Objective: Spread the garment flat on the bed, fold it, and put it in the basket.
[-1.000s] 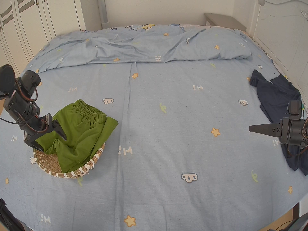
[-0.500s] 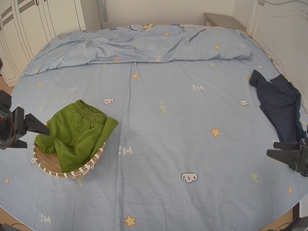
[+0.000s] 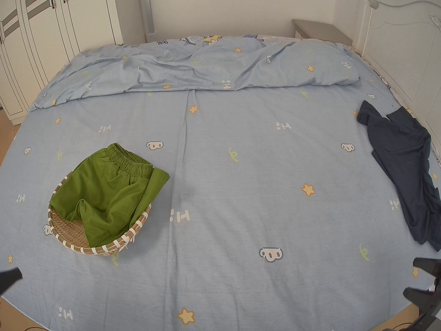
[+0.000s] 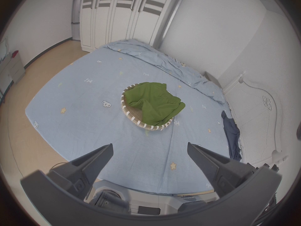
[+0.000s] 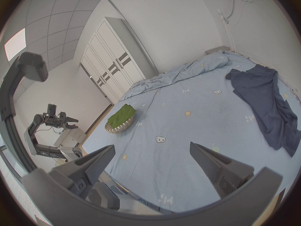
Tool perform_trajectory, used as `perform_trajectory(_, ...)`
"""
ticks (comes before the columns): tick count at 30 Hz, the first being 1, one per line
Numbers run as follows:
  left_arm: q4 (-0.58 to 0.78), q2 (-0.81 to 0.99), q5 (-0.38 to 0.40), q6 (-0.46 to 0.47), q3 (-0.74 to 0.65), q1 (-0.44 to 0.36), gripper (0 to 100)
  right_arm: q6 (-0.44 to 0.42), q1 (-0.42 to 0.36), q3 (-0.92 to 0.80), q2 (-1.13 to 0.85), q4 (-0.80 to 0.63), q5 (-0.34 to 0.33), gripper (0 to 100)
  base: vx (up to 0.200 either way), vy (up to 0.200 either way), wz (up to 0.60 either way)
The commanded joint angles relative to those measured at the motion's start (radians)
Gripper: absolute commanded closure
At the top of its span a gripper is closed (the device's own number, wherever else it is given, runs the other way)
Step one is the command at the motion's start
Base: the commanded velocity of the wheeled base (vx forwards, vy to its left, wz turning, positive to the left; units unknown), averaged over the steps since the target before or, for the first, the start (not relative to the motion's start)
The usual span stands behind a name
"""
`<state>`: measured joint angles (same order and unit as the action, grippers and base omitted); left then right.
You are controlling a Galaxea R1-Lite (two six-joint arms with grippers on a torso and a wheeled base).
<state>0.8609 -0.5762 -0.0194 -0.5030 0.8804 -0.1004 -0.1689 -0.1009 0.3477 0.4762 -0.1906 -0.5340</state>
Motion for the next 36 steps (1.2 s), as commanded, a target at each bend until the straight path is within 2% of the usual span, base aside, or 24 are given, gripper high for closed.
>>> perform_trajectory(1,-0.059,0.44,-0.036,-0.014,-0.321,0.071,0,0.005,-0.04,-0.099,-0.327,-0.155,0.0,0,0.0,0.0,0.0)
perform_trajectory(2,-0.063,0.443,-0.036,-0.014,-0.328,0.071,0,0.005,-0.039,-0.102,-0.332,-0.155,0.0,0,0.0,0.0,0.0)
perform_trajectory(4,-0.183,0.51,-0.044,-0.012,-0.449,0.082,0,0.006,-0.03,-0.164,-0.392,-0.145,0.014,0,0.0,0.0,0.0)
perform_trajectory(8,-0.382,0.576,-0.134,0.046,-0.62,0.099,0,-0.043,-0.023,-0.164,-0.383,-0.139,0.163,0,0.0,0.0,0.0)
perform_trajectory(10,-0.491,0.576,-0.157,0.116,-0.673,0.099,0,-0.049,-0.023,-0.164,-0.383,-0.139,0.24,0,0.0,0.0,0.0)
perform_trajectory(11,-0.56,0.576,-0.157,0.184,-0.712,0.099,0,-0.046,-0.022,-0.165,-0.383,-0.136,0.289,0,0.0,0.0,0.0)
perform_trajectory(15,-0.689,0.576,-0.146,0.33,-0.772,0.099,0,-0.018,-0.023,-0.171,-0.383,-0.13,0.368,0,0.0,0.0,0.0)
perform_trajectory(16,-0.727,0.576,-0.126,0.416,-0.793,0.099,0,-0.011,-0.023,-0.18,-0.384,-0.116,0.405,0,0.0,0.0,0.0)
perform_trajectory(18,-0.746,0.576,-0.109,0.471,-0.804,0.099,0,-0.011,-0.022,-0.193,-0.384,-0.09,0.45,0,0.0,0.0,0.0)
perform_trajectory(19,-0.772,0.576,-0.073,0.543,-0.814,0.099,0,0.0,-0.022,-0.234,-0.384,-0.013,0.556,0,0.0,0.0,0.0)
perform_trajectory(20,-0.784,0.576,-0.053,0.569,-0.819,0.099,0,0.025,-0.022,-0.268,-0.383,0.05,0.626,0,0.0,0.0,0.0)
perform_trajectory(22,-0.804,0.576,-0.011,0.578,-0.828,0.1,0,0.1,-0.023,-0.323,-0.384,0.181,0.74,0,0.0,0.0,0.0)
perform_trajectory(23,-0.812,0.576,0.01,0.575,-0.831,0.1,0,0.12,-0.023,-0.34,-0.384,0.232,0.755,0,0.0,0.0,0.0)
perform_trajectory(25,-0.812,0.576,0.029,0.56,-0.831,0.099,0,0.121,-0.022,-0.343,-0.383,0.241,0.764,0,0.0,0.0,0.0)
perform_trajectory(28,-0.816,0.576,0.016,0.445,-0.844,0.099,0,0.121,-0.022,-0.343,-0.384,0.241,0.778,0,0.0,0.0,0.0)
perform_trajectory(29,-0.812,0.576,0.013,0.434,-0.844,0.099,0,0.121,-0.022,-0.343,-0.383,0.241,0.779,0,0.0,0.0,0.0)
perform_trajectory(30,-0.827,0.576,-0.024,0.351,-0.853,0.099,0,0.121,-0.017,-0.343,-0.384,0.243,0.781,0,0.0,0.0,0.0)
perform_trajectory(31,-0.827,0.576,-0.024,0.351,-0.853,0.099,0,0.121,-0.017,-0.343,-0.384,0.243,0.781,0,0.0,0.0,0.0)
perform_trajectory(32,-0.849,0.576,-0.114,0.271,-0.86,0.099,0,0.137,0.07,-0.343,-0.399,0.24,0.769,0,0.0,0.0,0.0)
perform_trajectory(33,-0.856,0.576,-0.139,0.265,-0.862,0.099,0,0.146,0.119,-0.343,-0.427,0.238,0.76,0,0.0,0.0,0.0)
perform_trajectory(34,-0.858,0.576,-0.143,0.267,-0.862,0.099,0,0.175,0.128,-0.343,-0.464,0.24,0.75,0,0.0,0.0,0.0)
perform_trajectory(36,-0.861,0.576,-0.145,0.282,-0.862,0.1,0,0.22,0.099,-0.345,-0.476,0.241,0.737,0,0.0,0.0,0.0)
